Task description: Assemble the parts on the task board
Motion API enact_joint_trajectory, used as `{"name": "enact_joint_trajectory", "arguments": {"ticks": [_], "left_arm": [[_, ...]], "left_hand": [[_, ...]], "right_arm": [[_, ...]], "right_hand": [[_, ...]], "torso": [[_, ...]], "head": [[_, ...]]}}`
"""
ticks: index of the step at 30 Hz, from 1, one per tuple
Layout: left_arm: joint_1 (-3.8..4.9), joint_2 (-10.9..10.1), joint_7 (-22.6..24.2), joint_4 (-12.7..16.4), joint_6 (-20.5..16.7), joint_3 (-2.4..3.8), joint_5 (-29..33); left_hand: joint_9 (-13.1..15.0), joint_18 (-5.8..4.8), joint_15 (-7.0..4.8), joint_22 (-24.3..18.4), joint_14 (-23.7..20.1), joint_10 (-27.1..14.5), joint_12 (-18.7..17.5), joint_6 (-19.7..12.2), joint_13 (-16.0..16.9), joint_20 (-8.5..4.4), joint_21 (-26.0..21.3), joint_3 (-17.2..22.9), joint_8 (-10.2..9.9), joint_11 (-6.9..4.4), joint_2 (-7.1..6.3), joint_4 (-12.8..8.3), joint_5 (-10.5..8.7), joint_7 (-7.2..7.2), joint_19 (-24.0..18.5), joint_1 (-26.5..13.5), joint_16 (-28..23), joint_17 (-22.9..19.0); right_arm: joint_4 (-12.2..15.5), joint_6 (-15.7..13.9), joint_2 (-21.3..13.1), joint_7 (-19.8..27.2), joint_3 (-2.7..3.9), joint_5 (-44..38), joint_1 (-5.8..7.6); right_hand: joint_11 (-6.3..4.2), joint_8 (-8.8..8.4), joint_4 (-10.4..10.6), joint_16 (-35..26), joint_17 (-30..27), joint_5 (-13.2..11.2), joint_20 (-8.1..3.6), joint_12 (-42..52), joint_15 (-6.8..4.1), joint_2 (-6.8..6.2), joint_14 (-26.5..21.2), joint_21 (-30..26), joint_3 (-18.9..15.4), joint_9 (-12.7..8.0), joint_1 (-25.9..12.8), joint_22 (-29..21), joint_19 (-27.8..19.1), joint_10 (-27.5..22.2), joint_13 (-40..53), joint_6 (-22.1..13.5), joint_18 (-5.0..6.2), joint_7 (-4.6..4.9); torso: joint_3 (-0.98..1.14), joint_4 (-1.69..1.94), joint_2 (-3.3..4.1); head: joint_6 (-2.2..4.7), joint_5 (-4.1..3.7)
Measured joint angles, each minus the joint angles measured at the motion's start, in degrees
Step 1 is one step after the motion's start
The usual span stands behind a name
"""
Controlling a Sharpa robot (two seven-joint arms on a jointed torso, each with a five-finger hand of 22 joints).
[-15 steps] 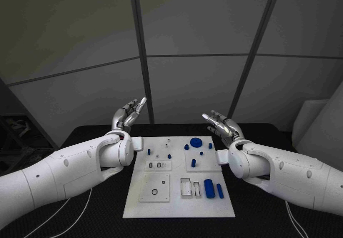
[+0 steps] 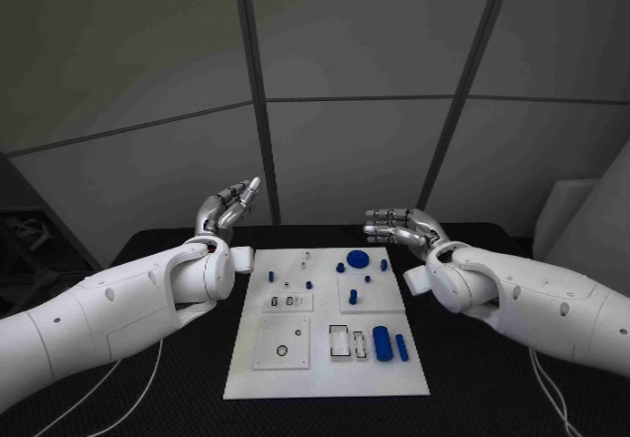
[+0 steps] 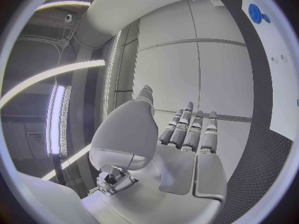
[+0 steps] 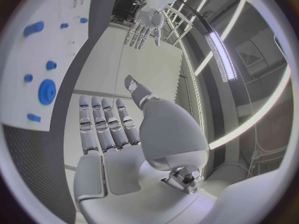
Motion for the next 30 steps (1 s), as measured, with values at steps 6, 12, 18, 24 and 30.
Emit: {"name": "enact_joint_trajectory", "arguments": {"ticks": [6,12,18,24,30], "left_arm": [[0.0,-1.35,0.0,1.12,1.47,-0.01,0.38],[0.0,-3.48,-0.07,3.14,2.38,-0.02,0.44],[0.07,-6.28,-0.14,6.45,3.07,-0.02,0.22],[0.08,-9.46,-0.16,11.52,3.71,0.0,-0.02],[0.04,-10.91,-0.17,15.41,4.27,0.0,-0.21]], "left_hand": [[0.74,0.0,0.58,0.53,5.18,4.28,1.3,7.26,0.06,0.61,1.8,-1.08,2.26,0.66,0.79,-2.77,0.04,0.58,2.9,2.85,0.17,0.18],[1.47,0.01,1.31,1.83,13.26,8.24,2.3,16.66,0.05,0.99,5.73,-1.83,4.92,1.46,2.03,-6.16,0.67,1.98,10.62,4.74,0.96,0.71],[1.4,0.0,1.43,3.07,23.52,12.65,2.83,20.38,0.05,0.85,10.24,-2.87,5.55,1.86,2.64,-8.27,0.67,2.83,20.33,5.36,2.03,1.15],[1.22,0.01,1.4,2.96,25.32,14.0,2.84,21.45,0.05,0.68,10.69,-3.33,5.57,1.77,2.94,-9.05,0.66,3.14,21.77,5.65,2.04,1.14],[1.19,0.0,1.4,2.92,25.31,14.29,2.84,21.86,0.04,0.89,10.69,-3.49,5.57,1.89,2.94,-9.21,0.66,3.14,21.97,5.65,2.03,1.14]], "right_arm": [[-0.91,-2.18,0.19,-0.23,-0.05,-8.16,0.55],[-2.34,-2.5,0.7,-0.22,-0.05,-17.36,1.41],[-3.81,-1.67,2.15,-1.29,-0.02,-28.69,3.2],[-4.04,0.86,3.61,-5.59,-0.01,-41.76,5.52],[-3.54,4.69,4.48,-11.21,-0.01,-53.79,7.08]], "right_hand": [[-0.58,0.16,-1.24,0.8,0.0,0.0,-0.48,0.01,-0.54,-0.34,7.01,2.87,0.43,0.0,1.91,0.94,5.01,7.56,0.0,6.84,0.0,1.29],[-1.26,0.16,-1.86,1.49,0.05,0.0,-1.66,-0.59,-1.75,-0.39,12.38,6.3,0.75,-0.24,3.06,2.19,9.8,12.34,-0.01,11.01,-0.01,1.89],[-2.65,0.16,-1.95,3.11,0.59,0.7,-4.19,-1.25,-4.16,-0.48,19.5,12.87,0.84,-0.3,3.41,5.39,15.34,17.18,-0.01,14.8,-0.01,0.93],[-4.19,-0.41,-2.26,5.09,1.73,1.33,-6.71,-2.37,-6.61,-0.48,27.35,20.8,1.14,-0.35,3.41,9.78,18.69,20.95,-0.01,17.35,-0.01,-0.31],[-6.31,-1.91,-2.38,9.76,5.82,1.99,-9.34,-3.34,-9.72,-2.12,38.75,32.98,3.41,-0.28,1.76,16.76,22.13,24.91,-0.01,21.42,0.9,-1.67]], "torso": [[0.0,0.13,0.33],[-0.02,0.15,0.82],[-0.12,0.04,1.61],[-0.2,-0.02,3.17],[-0.3,0.41,4.86]], "head": [[-0.07,-0.15],[0.31,-0.15],[0.36,0.05],[0.65,-0.1],[0.8,-0.39]]}}
